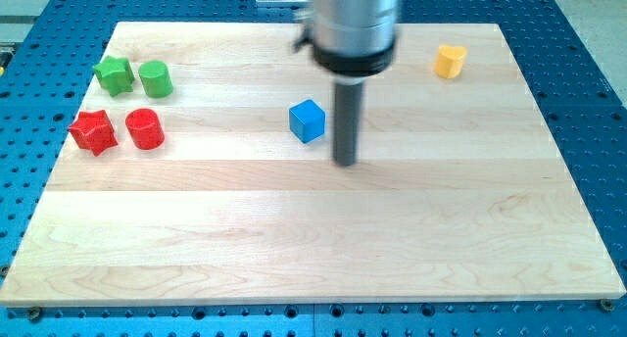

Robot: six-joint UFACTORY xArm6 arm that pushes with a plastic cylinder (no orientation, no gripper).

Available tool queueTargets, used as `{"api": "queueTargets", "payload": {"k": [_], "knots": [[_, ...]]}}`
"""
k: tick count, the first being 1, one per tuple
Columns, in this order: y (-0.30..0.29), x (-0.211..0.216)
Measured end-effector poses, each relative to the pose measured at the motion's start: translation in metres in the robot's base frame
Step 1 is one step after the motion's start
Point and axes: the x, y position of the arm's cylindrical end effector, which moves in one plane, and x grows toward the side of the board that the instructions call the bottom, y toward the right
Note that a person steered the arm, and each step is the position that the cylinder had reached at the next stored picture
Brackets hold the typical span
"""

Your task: Place the blue cube below the red star

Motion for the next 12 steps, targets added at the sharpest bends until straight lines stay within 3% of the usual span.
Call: {"api": "queueTargets", "payload": {"k": [1, 2, 3, 4, 5, 6, 10, 12], "knots": [[0.013, -0.063], [-0.062, -0.03], [-0.178, 0.045], [-0.148, 0.023], [-0.162, -0.006], [-0.191, 0.022], [-0.271, 0.06], [-0.271, 0.028]]}}
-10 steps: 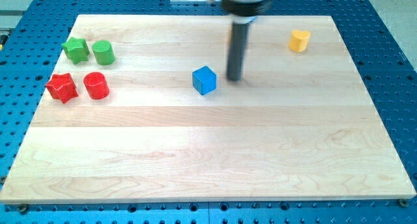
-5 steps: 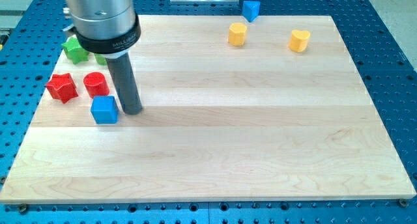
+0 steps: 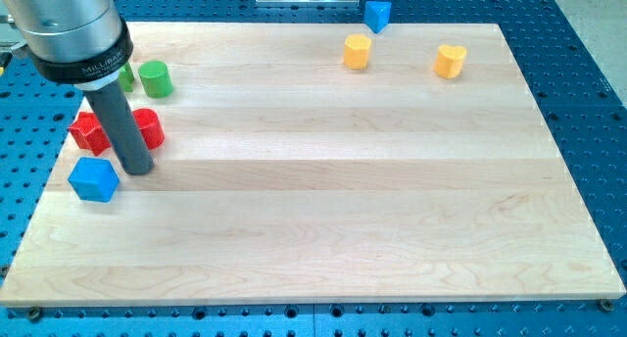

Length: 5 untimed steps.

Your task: Place the blue cube below the red star

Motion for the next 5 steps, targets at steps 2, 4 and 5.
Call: {"api": "queueTargets", "payload": {"k": [2, 4, 5], "knots": [[-0.012, 0.008], [-0.044, 0.019], [-0.033, 0.014]]}}
